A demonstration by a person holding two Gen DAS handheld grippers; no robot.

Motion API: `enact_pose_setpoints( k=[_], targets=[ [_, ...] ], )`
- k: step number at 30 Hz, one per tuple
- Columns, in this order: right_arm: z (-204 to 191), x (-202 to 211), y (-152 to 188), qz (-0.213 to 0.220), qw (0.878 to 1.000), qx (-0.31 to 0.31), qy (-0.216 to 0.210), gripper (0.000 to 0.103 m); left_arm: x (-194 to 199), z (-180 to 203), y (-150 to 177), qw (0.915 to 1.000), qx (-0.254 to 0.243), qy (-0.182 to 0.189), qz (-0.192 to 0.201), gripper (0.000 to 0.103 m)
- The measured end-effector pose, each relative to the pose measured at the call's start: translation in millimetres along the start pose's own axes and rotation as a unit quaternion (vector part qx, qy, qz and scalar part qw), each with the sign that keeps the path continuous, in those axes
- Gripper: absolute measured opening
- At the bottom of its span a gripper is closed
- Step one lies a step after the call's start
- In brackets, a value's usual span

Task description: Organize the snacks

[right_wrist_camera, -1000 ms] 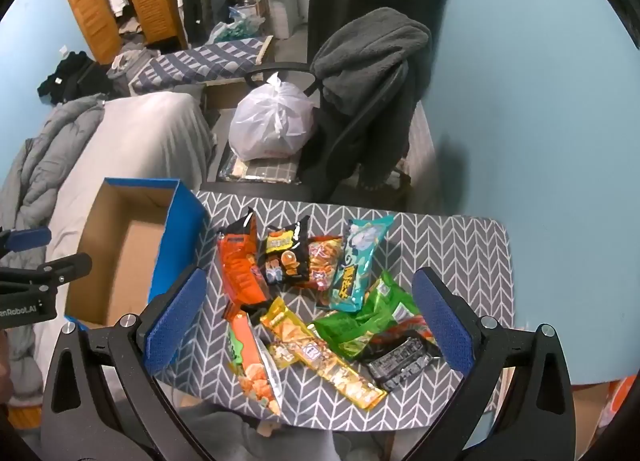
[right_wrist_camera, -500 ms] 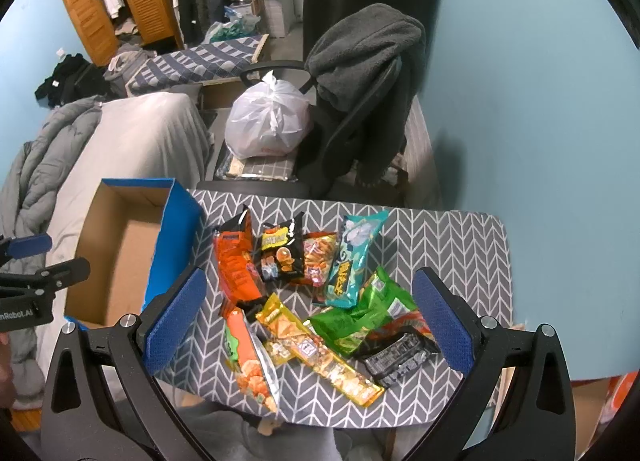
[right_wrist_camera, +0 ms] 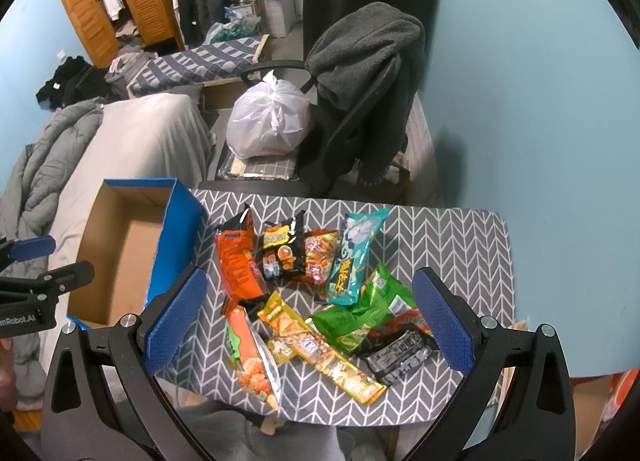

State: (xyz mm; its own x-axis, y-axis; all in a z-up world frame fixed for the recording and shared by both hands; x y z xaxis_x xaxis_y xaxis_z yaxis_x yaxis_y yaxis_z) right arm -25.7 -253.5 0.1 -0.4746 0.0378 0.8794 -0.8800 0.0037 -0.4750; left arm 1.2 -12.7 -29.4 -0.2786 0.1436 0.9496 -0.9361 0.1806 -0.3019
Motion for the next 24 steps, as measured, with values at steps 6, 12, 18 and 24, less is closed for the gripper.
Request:
enact_pose_setpoints(
  k=[6,12,18,24],
  targets=[
    [0.1,-0.1,-0.5,0.000,1.000,0.001,-0.002,0.101,-1.0,4.5,1.9,1.0000,-0.002,0.001,-0.002,0.082],
    [0.4,0.2,-0.9,0.000,1.000,0.000,-0.002,0.101,-0.2,7.4,3.0,1.0000,-0.005,0.005,-0.003,0.082],
    [0.7,0.0,0.9,0.000,1.000,0.000,-0.002,0.101,-0.1,7.9,3.0,1.0000,-0.004,0.008,-0.004,0.082],
    [0.5,0.2,0.5,0.000,1.000,-0.001,-0.004,0.101,-0.5,9.2,3.5,0.9999,-0.006,0.010,-0.006,0.082]
  ],
)
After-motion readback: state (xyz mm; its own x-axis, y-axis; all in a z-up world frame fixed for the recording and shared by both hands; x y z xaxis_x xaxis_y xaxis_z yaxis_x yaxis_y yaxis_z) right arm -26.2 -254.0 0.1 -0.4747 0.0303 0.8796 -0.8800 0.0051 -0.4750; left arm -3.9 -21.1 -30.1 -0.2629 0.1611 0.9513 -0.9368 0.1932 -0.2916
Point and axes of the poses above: each gripper's, at about its wrist camera, not at the fingertips, and x roughly against the way its jaws point, z to its right, y to its underside, the point moved 3 cm from there along -x, roughly the way its jaws point, and after that the axes turned 5 degrees about y, right-handed, at the moved point
